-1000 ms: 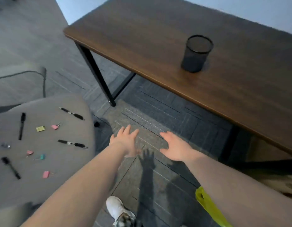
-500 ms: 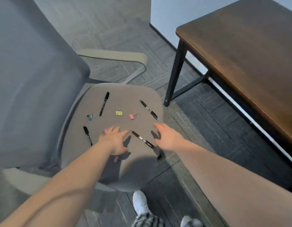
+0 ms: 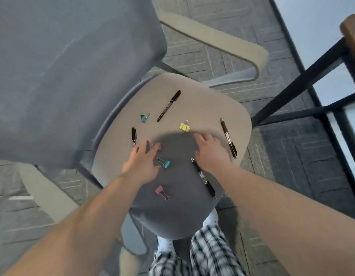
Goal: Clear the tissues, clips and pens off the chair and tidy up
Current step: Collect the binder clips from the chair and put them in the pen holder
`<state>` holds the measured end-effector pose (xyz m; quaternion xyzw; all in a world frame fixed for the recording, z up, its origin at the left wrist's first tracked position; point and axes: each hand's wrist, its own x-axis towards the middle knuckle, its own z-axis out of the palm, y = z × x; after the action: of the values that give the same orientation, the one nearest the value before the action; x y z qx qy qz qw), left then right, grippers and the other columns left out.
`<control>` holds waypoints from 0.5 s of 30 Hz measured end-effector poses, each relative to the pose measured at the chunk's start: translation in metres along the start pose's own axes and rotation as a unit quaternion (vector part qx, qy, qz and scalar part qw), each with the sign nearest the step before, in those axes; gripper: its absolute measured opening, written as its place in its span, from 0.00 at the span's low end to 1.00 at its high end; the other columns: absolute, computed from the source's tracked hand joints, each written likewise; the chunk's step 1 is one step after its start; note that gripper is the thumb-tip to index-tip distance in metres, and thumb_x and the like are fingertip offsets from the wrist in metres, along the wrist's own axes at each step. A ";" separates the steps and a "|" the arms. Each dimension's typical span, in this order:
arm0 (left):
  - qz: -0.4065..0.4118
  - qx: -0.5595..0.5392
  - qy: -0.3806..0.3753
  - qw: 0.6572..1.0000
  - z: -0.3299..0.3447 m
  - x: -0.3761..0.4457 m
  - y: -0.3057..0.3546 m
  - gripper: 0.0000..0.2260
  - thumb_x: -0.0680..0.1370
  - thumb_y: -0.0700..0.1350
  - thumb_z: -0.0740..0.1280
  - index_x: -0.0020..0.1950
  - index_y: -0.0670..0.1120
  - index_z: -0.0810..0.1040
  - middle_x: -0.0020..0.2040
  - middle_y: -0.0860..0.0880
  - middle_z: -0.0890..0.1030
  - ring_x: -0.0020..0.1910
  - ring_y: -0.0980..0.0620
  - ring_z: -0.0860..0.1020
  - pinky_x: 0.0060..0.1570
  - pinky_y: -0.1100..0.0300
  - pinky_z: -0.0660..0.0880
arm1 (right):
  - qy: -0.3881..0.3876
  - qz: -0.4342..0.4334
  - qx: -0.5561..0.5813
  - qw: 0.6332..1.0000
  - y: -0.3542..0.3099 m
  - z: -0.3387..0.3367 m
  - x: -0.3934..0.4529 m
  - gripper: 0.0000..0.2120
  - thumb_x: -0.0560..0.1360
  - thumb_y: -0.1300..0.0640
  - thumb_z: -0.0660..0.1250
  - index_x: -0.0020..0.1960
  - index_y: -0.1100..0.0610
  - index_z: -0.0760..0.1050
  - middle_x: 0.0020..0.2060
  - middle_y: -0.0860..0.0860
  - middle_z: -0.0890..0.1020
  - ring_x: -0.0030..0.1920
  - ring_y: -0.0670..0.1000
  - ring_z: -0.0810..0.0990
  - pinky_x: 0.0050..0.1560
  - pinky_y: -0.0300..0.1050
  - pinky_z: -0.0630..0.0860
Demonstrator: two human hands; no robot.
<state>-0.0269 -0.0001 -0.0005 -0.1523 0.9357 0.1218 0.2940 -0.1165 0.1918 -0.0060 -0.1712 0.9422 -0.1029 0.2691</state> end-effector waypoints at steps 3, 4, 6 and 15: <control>0.008 -0.021 0.028 0.999 0.012 0.019 0.005 0.40 0.71 0.63 0.66 0.76 0.57 0.48 0.77 0.43 0.47 0.74 0.40 0.54 0.69 0.43 0.66 | -0.026 -0.012 -0.041 0.999 0.005 0.003 0.022 0.26 0.77 0.59 0.59 0.72 0.49 0.57 0.72 0.54 0.61 0.68 0.60 0.64 0.56 0.57 0.73; 0.007 -0.023 0.026 0.999 0.017 0.023 0.009 0.42 0.70 0.64 0.67 0.76 0.58 0.47 0.77 0.43 0.45 0.75 0.40 0.53 0.70 0.44 0.64 | -0.029 -0.016 -0.049 0.998 0.006 0.005 0.027 0.26 0.76 0.60 0.60 0.72 0.48 0.57 0.71 0.54 0.61 0.67 0.60 0.65 0.54 0.57 0.73; 0.001 -0.006 0.002 1.000 0.024 0.030 0.017 0.43 0.70 0.63 0.68 0.76 0.59 0.45 0.78 0.43 0.43 0.74 0.40 0.56 0.72 0.47 0.62 | -0.035 -0.028 -0.058 0.997 0.010 0.010 0.034 0.26 0.76 0.61 0.60 0.71 0.49 0.58 0.69 0.55 0.63 0.65 0.61 0.66 0.51 0.56 0.74; -0.014 -0.010 0.008 1.000 0.049 0.049 0.014 0.31 0.74 0.55 0.66 0.74 0.54 0.56 0.72 0.42 0.57 0.66 0.38 0.64 0.64 0.44 0.69 | -0.029 -0.069 -0.086 0.994 0.022 0.011 0.051 0.12 0.75 0.68 0.58 0.57 0.58 0.69 0.60 0.55 0.68 0.61 0.59 0.66 0.41 0.48 0.67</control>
<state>-0.0447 0.0177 -0.0660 -0.1688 0.9346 0.1255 0.2868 -0.1564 0.1916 -0.0456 -0.2608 0.9254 -0.0349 0.2727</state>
